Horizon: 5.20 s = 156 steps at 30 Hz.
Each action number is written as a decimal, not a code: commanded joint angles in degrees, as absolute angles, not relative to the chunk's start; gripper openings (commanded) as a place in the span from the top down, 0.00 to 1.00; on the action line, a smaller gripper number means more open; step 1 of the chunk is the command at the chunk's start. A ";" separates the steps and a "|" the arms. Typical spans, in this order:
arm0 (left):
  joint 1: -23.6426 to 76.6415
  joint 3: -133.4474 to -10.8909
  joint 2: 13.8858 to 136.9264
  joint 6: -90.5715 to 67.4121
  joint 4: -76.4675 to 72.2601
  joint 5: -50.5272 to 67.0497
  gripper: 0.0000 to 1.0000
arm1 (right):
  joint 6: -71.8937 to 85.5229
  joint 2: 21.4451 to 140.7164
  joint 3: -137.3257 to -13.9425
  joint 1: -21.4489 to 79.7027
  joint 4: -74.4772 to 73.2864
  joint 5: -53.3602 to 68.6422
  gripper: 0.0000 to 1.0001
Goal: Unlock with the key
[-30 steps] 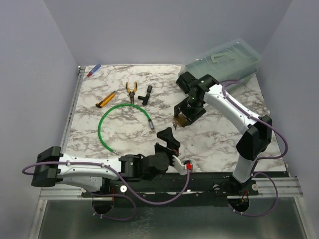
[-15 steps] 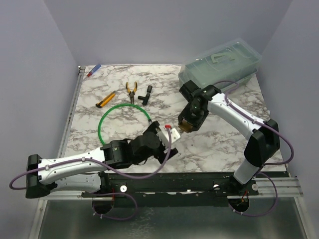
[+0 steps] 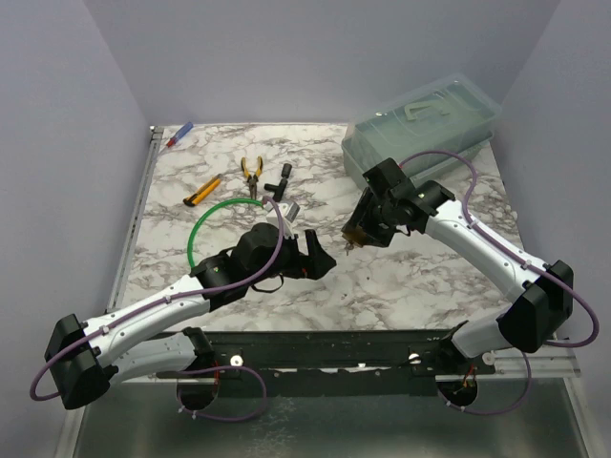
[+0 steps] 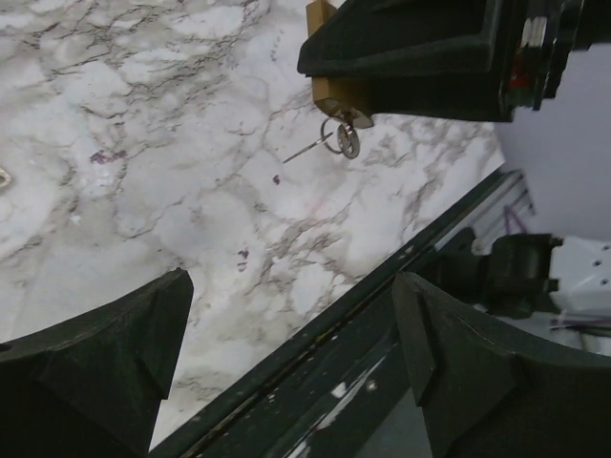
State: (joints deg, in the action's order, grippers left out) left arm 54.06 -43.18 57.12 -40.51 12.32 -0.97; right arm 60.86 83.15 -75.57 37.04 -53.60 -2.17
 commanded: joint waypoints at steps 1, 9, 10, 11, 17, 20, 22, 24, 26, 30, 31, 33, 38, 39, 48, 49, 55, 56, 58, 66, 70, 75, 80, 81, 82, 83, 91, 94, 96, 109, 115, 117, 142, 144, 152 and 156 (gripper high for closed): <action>53.17 -39.46 55.93 -54.74 -2.86 0.47 0.10 | 59.69 82.11 -76.28 37.18 -47.49 1.05 1.00; 52.58 -37.05 60.76 -60.55 -13.45 -3.61 0.15 | 60.54 81.67 -76.65 37.18 -45.26 5.54 1.00; 52.62 -36.88 61.08 -60.89 -14.02 -4.69 0.16 | 60.63 81.40 -76.64 37.18 -44.69 6.10 1.00; 52.54 -36.49 61.28 -61.17 -14.97 -5.65 0.17 | 60.64 81.20 -76.52 37.18 -44.20 6.60 1.00; 51.86 -36.12 62.42 -60.07 -17.85 -9.05 0.24 | 60.77 80.20 -75.72 37.19 -42.94 8.34 1.00; 51.25 -36.30 63.70 -60.49 -17.99 -9.48 0.30 | 60.98 79.71 -75.45 37.25 -42.07 9.27 1.00; 51.01 -36.49 64.72 -60.62 -18.40 -9.44 0.32 | 61.23 79.39 -75.20 37.27 -41.49 10.03 1.00; 50.88 -36.72 65.60 -60.56 -19.09 -9.60 0.34 | 61.34 79.05 -75.00 37.25 -40.92 10.90 1.00; 50.65 -36.74 66.03 -60.60 -20.02 -10.10 0.37 | 61.52 78.74 -74.76 37.27 -40.48 11.66 1.00; 50.45 -36.41 66.78 -60.44 -23.54 -10.41 0.40 | 61.70 78.19 -74.23 37.35 -39.78 12.26 1.00; 50.41 -36.58 67.10 -60.19 -24.11 -10.38 0.40 | 61.74 78.09 -74.04 37.35 -39.55 12.34 1.00; 50.37 -36.85 67.69 -60.09 -24.72 -10.28 0.44 | 61.79 78.00 -73.63 37.52 -39.11 12.39 1.00; 50.37 -37.38 69.65 -60.89 -26.42 -9.49 0.62 | 61.74 77.98 -73.11 38.01 -37.73 12.91 1.00; 50.36 -37.36 69.91 -61.05 -26.64 -9.35 0.70 | 61.64 77.90 -73.09 38.00 -37.51 12.89 1.00; 50.33 -35.90 67.95 -62.85 -27.16 -11.01 1.00 | 60.91 74.94 -70.26 38.05 -34.97 9.75 0.47; 50.28 -35.64 67.53 -63.11 -27.16 -11.13 1.00 | 60.83 74.44 -69.81 38.06 -34.45 8.94 0.35; 49.98 -34.66 64.27 -64.72 -27.66 -11.25 1.00 | 57.53 70.42 -66.80 38.06 -27.81 5.00 0.00; 49.93 -34.53 63.68 -65.12 -27.75 -11.25 1.00 | 57.64 68.50 -65.13 38.06 -26.20 4.10 0.00; 49.64 -34.54 62.46 -66.22 -27.77 -11.13 1.00 | 56.94 64.76 -60.14 38.06 -20.18 3.62 0.00; 48.82 -33.46 58.12 -72.43 -30.49 -9.40 1.00 | 58.22 52.08 -42.65 37.97 -0.36 7.15 0.04; 48.41 -32.88 56.86 -74.93 -33.18 -7.43 1.00 | 59.98 48.74 -36.32 37.92 10.85 9.76 0.17; 48.34 -32.33 55.90 -77.54 -35.76 -5.54 1.00 | 61.32 49.94 -35.35 37.97 17.35 12.07 0.38; 48.38 -32.04 55.22 -79.62 -37.79 -3.98 1.00 | 62.48 50.64 -35.25 37.97 21.53 11.20 0.46; 48.36 -31.95 55.13 -80.02 -38.10 -3.74 1.00 | 62.41 51.07 -35.63 37.96 21.97 11.23 0.47; 48.40 -31.80 55.04 -80.33 -38.72 -3.44 1.00 | 62.40 51.46 -36.01 37.97 22.05 11.26 0.48; 48.36 -31.70 54.98 -80.52 -39.33 -3.21 1.00 | 62.52 51.97 -36.41 37.95 22.06 11.33 0.49; 48.42 -30.62 53.41 -80.17 -42.11 -3.81 1.00 | 63.32 52.02 -36.80 37.95 21.75 11.65 0.52; 48.37 -30.22 53.50 -80.15 -43.28 -3.87 1.00 | 63.41 52.57 -36.91 37.97 21.89 12.54 0.52; 48.36 -29.91 53.92 -80.16 -44.64 -3.71 1.00 | 63.66 53.46 -37.09 37.90 22.78 13.78 0.53; 48.41 -28.74 55.91 -80.77 -47.89 -3.87 1.00 | 65.07 57.60 -38.20 37.97 29.09 21.13 0.78; 48.36 -28.48 57.24 -81.23 -48.21 -3.72 1.00 | 65.70 58.35 -37.80 37.97 30.98 23.31 0.95; 48.38 -28.48 57.41 -80.82 -48.34 -3.44 0.99 | 65.82 58.47 -37.75 37.92 31.01 23.61 1.00; 46.87 -22.71 42.50 -69.95 -30.66 -6.11 0.35 | 68.11 55.64 -40.79 37.97 24.29 23.37 1.00; 46.69 -23.12 42.58 -69.02 -31.01 -5.41 0.36 | 68.25 55.80 -40.72 37.97 24.62 24.24 1.00; 45.56 -22.46 43.39 -69.48 -33.88 -2.62 0.42 | 69.34 57.06 -40.31 37.97 27.54 27.14 1.00; 44.85 -22.39 44.17 -70.17 -35.99 -0.34 0.47 | 70.04 57.81 -39.99 37.97 29.34 28.34 1.00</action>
